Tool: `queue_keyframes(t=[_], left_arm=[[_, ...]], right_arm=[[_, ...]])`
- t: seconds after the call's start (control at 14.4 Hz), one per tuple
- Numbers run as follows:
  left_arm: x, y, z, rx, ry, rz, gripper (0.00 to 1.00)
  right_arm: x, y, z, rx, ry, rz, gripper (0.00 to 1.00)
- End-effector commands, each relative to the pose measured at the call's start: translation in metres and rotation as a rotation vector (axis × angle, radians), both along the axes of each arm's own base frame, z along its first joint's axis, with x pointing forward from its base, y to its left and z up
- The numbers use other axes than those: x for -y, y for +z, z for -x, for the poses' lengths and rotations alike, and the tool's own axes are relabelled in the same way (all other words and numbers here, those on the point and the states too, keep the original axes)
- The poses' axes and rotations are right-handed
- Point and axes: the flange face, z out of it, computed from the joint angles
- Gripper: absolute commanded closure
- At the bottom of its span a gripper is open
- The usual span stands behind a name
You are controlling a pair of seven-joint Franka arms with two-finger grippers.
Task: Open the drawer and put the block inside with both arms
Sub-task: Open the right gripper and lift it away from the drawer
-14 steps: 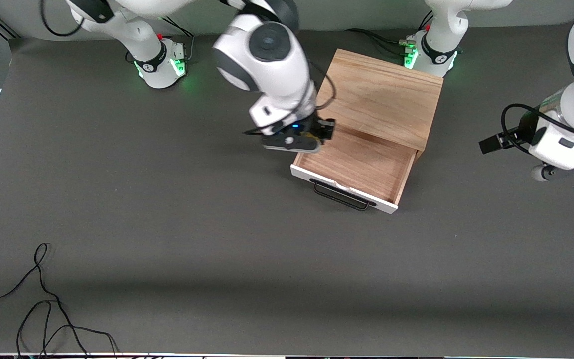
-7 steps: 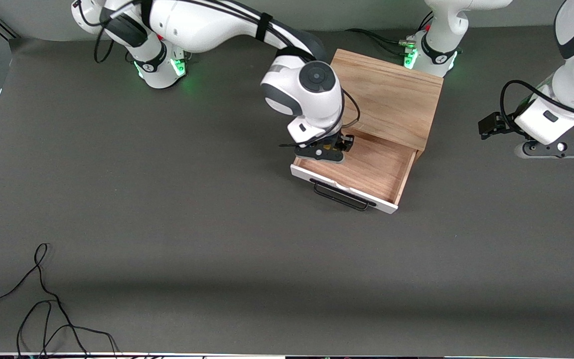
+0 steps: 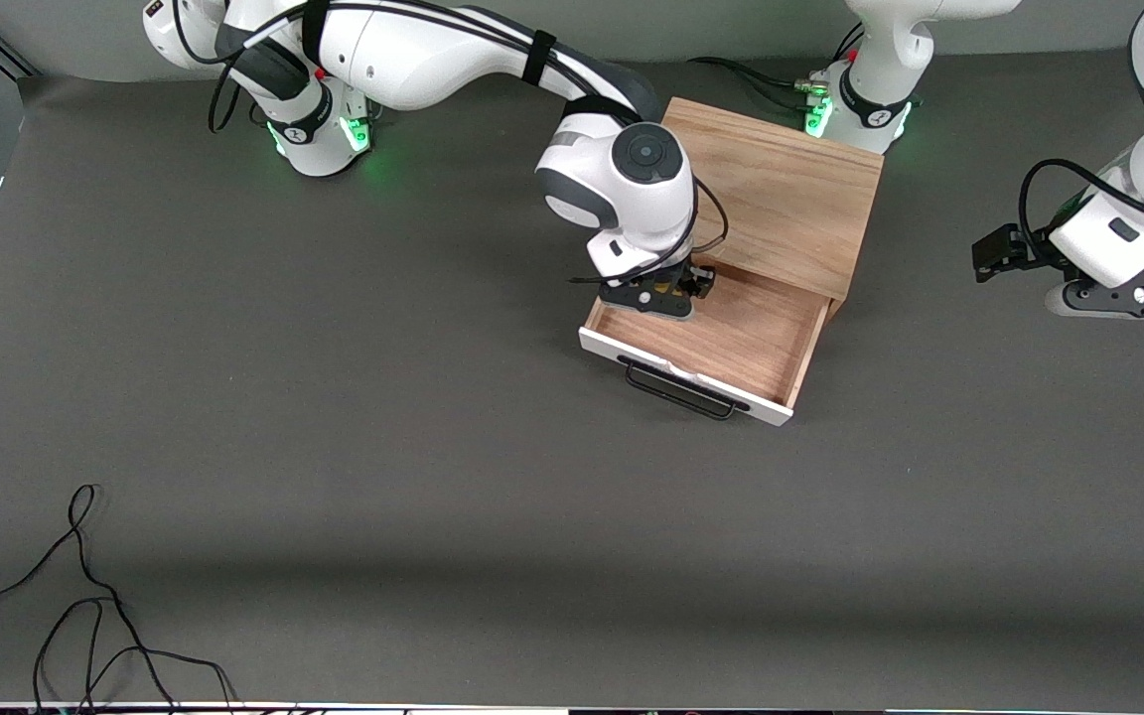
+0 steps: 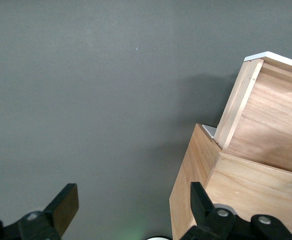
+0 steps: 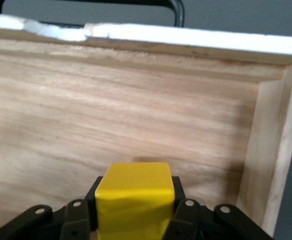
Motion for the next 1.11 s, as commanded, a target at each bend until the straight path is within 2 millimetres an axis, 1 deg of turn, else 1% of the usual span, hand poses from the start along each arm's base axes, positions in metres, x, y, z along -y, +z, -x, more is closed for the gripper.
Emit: queue_keyframes(t=[0.0,0.07,0.21,0.28,0.35,0.42,0.49,0.56,0.62,0.69,0.76,0.83,0.9,0.97,1.04], left_arm=[[-0.001,0.008,-0.016,0.019,-0.015,0.015,0.0],[0.0,0.008,-0.021,0.022,-0.007,0.014,0.0],[0.0,0.012,-0.023,0.031,-0.004,0.016,0.0],[0.0,0.013,-0.024,0.035,-0.004,0.017,0.0],[0.001,0.012,-0.024,0.033,-0.006,0.017,0.0],[-0.001,0.012,-0.024,0.034,-0.002,0.018,0.0],[-0.001,0.01,-0.025,0.031,-0.002,0.02,0.0],[0.004,0.009,-0.025,0.03,-0.011,0.019,0.0],[0.005,0.009,-0.025,0.03,-0.013,0.019,0.0],[0.008,0.01,-0.024,0.031,-0.018,0.019,0.0],[0.011,0.009,-0.024,0.028,-0.024,0.018,0.0],[0.011,0.01,-0.024,0.03,-0.024,0.018,0.0],[0.007,0.01,-0.025,0.033,-0.016,0.02,0.0],[0.005,0.01,-0.025,0.033,-0.015,0.018,0.0],[0.005,0.01,-0.025,0.031,-0.013,0.02,0.0]], right_arm=[[-0.008,0.015,0.004,0.033,-0.012,0.002,0.0],[-0.007,0.015,0.003,0.036,-0.014,0.004,0.0],[-0.003,0.026,-0.004,0.044,-0.025,-0.007,0.0],[0.0,0.039,-0.005,0.053,-0.025,-0.009,0.0],[0.009,0.052,-0.011,0.051,-0.035,0.009,0.0],[0.024,0.069,-0.022,0.045,-0.056,0.032,0.0],[0.044,0.093,-0.035,0.053,-0.08,0.05,0.0],[0.065,0.118,-0.047,0.069,-0.104,0.061,0.0],[0.092,0.145,-0.059,0.089,-0.123,0.079,0.0],[0.121,0.16,-0.074,0.105,-0.111,0.104,0.0],[0.159,0.178,-0.097,0.127,-0.064,0.105,0.0],[0.191,0.188,-0.117,0.134,-0.011,0.111,0.0],[0.225,0.206,-0.133,0.12,-0.01,0.078,0.0],[0.266,0.218,-0.149,0.087,-0.047,0.053,0.0],[0.302,0.228,-0.158,0.083,-0.057,0.056,0.0]])
